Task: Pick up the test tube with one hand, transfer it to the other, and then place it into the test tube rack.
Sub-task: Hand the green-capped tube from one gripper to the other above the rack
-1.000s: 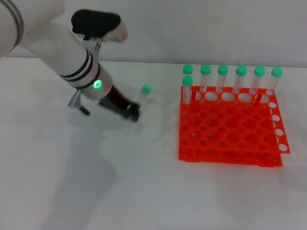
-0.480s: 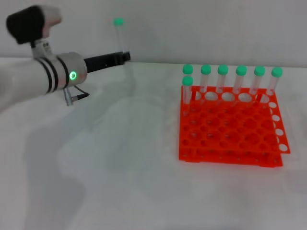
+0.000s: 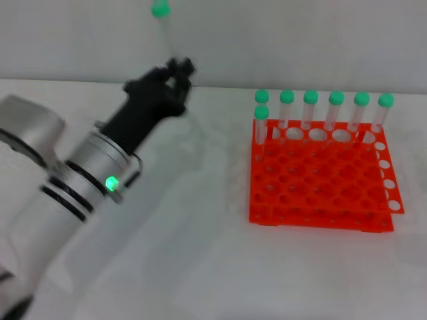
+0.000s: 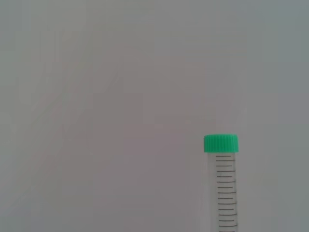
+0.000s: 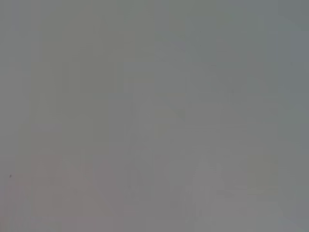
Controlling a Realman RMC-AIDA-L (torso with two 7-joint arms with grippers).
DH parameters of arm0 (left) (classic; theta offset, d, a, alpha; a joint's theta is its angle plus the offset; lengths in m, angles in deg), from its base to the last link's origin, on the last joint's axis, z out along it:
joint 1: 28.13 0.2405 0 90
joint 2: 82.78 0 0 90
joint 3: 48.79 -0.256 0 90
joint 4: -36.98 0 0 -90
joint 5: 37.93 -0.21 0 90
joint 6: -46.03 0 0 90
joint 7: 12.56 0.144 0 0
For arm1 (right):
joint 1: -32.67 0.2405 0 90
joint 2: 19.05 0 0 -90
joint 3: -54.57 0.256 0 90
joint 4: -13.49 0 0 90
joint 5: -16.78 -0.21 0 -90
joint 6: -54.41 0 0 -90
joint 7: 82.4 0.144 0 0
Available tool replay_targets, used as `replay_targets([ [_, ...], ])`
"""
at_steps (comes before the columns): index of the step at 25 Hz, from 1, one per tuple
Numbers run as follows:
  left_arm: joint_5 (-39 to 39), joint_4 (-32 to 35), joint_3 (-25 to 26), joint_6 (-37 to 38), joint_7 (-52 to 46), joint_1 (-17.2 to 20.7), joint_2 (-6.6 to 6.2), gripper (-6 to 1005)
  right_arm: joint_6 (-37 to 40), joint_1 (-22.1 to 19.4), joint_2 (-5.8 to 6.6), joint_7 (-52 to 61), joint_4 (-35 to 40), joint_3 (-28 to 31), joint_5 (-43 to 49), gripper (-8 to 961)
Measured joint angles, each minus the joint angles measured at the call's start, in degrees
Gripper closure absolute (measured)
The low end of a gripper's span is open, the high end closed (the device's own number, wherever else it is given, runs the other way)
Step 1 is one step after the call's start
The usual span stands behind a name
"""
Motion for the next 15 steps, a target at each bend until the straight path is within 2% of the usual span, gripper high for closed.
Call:
replay_targets([
  [2,-5.29,6.04,-0.07,1.38,9.55,1.64,0.2,814,0.05,0.16,-0.03,0.17,-0.04,-0.01,0.0,191],
  [3,-5.29,6.04,-0.07,1.38,9.55,1.64,0.2,814,0.05,0.26,-0.05,0.23,-0.09,-0.11,0.0,192],
  [6,-12.57,9.76,-0.06,-0.1,15.0,1.48,0.48,813,0.07,0.67,-0.08,1.2,-0.31,-0.58,0.33,195],
  [9,-19.65,14.26,0.05,-5.09,21.09,0.36,0.73,813,-0.08,0.6,0.01,6.42,-0.14,-2.19,0.67,197],
  [12,-20.7,15.91,0.04,-7.28,23.46,0.19,0.79,813,-0.5,-0.93,0.65,16.09,2.66,-8.21,0.72,200],
  [15,-21.4,17.08,0.0,-9.14,25.01,0.07,0.94,813,-3.07,-3.5,1.94,25.63,7.61,-15.73,0.72,202],
])
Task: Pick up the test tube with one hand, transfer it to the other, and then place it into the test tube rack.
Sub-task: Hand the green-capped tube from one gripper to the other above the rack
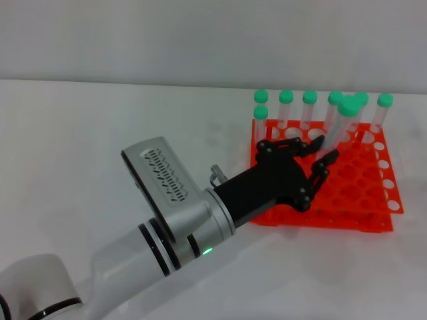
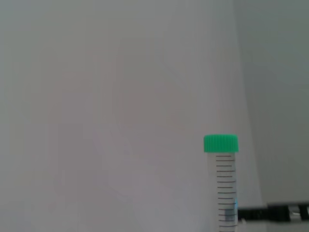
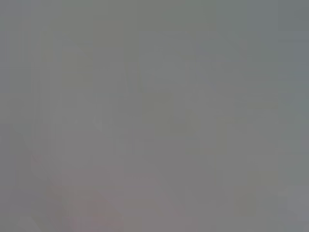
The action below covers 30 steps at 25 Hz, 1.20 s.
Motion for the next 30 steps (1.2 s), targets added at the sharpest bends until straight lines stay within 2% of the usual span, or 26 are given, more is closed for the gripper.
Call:
replay_targets([
  [3,-0.14,0.3,0.0,-0.5,0.12,-0.11,0.11,813,-5.7,-1.79,1.7,5.41,3.37,-5.79,0.26,205],
  [6,-0.16,0.39,0.01,-0.85,-0.04,0.0,0.14,813,-12.33,-1.97,4.44,10.26,5.44,-9.83,3.56,207],
  [8,-0.17,0.42,0.08,-1.14,-0.08,0.11,0.15,813,-16.65,-0.85,6.11,12.83,6.41,-10.15,8.44,209],
  [11,-0.2,0.47,0.12,-1.27,-0.08,0.15,0.13,813,-20.94,0.85,6.88,13.65,7.37,-10.28,13.15,211],
  [19,-0.21,0.51,0.16,-2.1,-0.06,-0.13,0.01,813,-21.98,5.96,4.67,15.68,11.64,-10.28,23.79,218],
  [27,-0.21,0.8,0.27,-3.95,-2.12,-0.33,-0.2,814,-21.99,9.14,2.99,16.5,11.91,-10.22,26.5,224],
  [30,-0.26,0.85,0.43,-4.14,-2.16,-0.42,-0.2,805,-21.59,9.68,2.77,17.05,11.96,-10.35,26.61,227],
])
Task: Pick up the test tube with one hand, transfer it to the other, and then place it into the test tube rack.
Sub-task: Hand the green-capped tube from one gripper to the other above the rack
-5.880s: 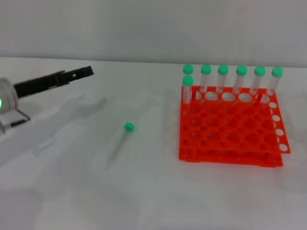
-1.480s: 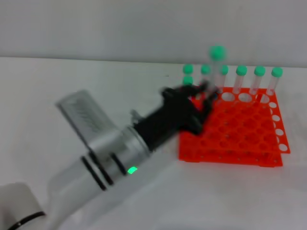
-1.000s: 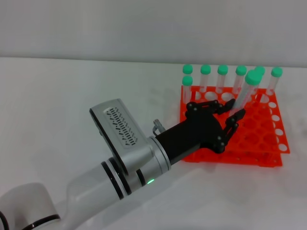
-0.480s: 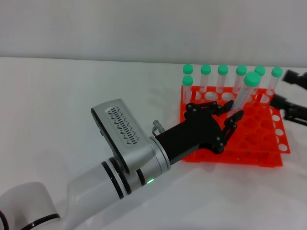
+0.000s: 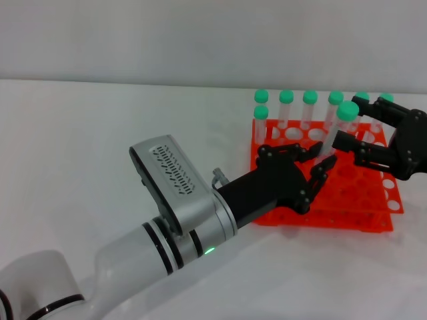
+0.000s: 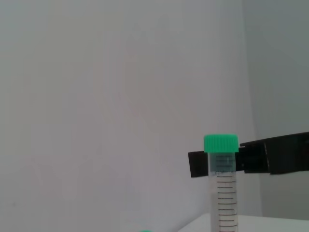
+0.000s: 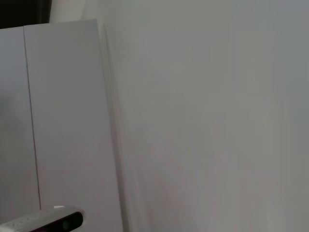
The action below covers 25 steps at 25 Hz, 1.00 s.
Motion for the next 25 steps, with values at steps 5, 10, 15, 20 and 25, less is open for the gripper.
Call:
replay_targets([
  [5,-0.23,0.31,-0.07,-1.69,-1.37,-1.07,-0.01,791,0.81,0.29,0.0,0.88,0.03,-0.21,0.4,231],
  [10,-0.59,0.39,-0.34,-2.4,-2.26,-1.7,-0.05,777,1.76,0.18,0.01,1.21,0.04,0.08,0.67,263],
  [15,-1.5,0.41,-0.05,-2.66,-2.38,-1.71,-0.07,763,2.78,0.11,-0.05,1.86,0.2,-0.09,0.71,407],
  [20,-1.7,0.57,0.06,-2.76,-2.39,-1.71,-0.03,749,2.93,-0.43,-0.07,0.89,0.68,-0.04,0.78,461],
  [25,-1.7,0.58,0.09,-2.76,-2.39,-1.67,0.0,735,2.65,-1.03,-0.07,0.38,1.26,0.09,0.78,577],
])
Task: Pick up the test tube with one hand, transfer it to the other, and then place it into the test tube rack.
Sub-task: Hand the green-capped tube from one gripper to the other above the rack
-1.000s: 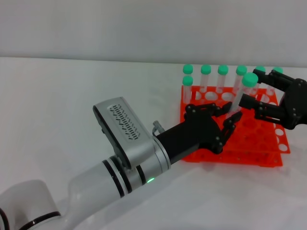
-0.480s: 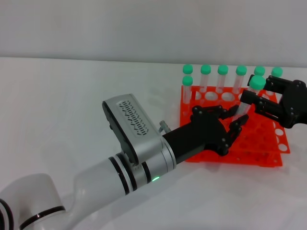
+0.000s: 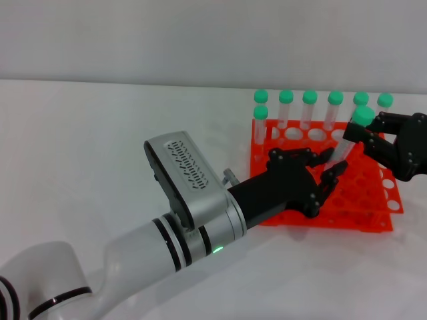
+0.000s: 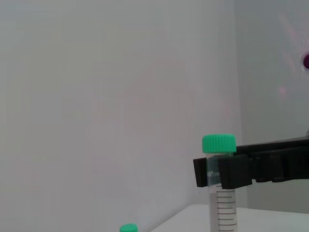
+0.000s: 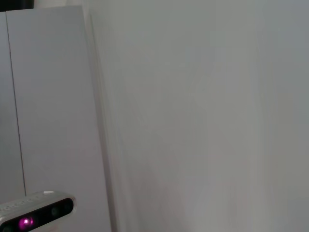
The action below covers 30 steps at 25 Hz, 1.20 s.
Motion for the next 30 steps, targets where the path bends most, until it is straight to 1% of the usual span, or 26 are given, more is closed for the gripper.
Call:
replay_targets([
  [2,0.0,0.0,0.0,0.0,0.03,-0.04,0.01,729,-0.03,-0.04,0.0,0.0,0.01,0.01,-0.04,632],
  [4,0.0,0.0,0.0,0.0,0.17,-0.07,0.01,723,-0.07,-0.08,0.02,0.0,0.01,0.03,-0.08,755],
  [13,-0.01,-0.05,-0.09,0.03,0.75,-0.01,-0.01,698,-0.11,-0.08,-0.02,-0.02,0.01,0.05,-0.16,756],
  [18,-2.62,-0.41,0.13,0.04,1.27,0.3,-0.08,684,-0.23,-0.03,0.01,-0.03,0.02,0.09,-0.29,755],
  [23,-2.52,-0.44,0.16,0.08,3.25,0.66,-0.04,669,-0.27,-0.02,0.0,-0.05,0.02,0.09,-0.57,755],
  [27,-1.98,-0.48,1.32,0.22,4.15,1.41,0.02,658,-0.29,-0.09,-0.02,-0.05,0.02,1.02,-0.64,756],
  [30,-1.87,-0.43,4.84,0.26,6.6,4.11,0.17,496,0.02,-0.13,-0.53,-0.53,0.03,3.12,-0.76,755],
])
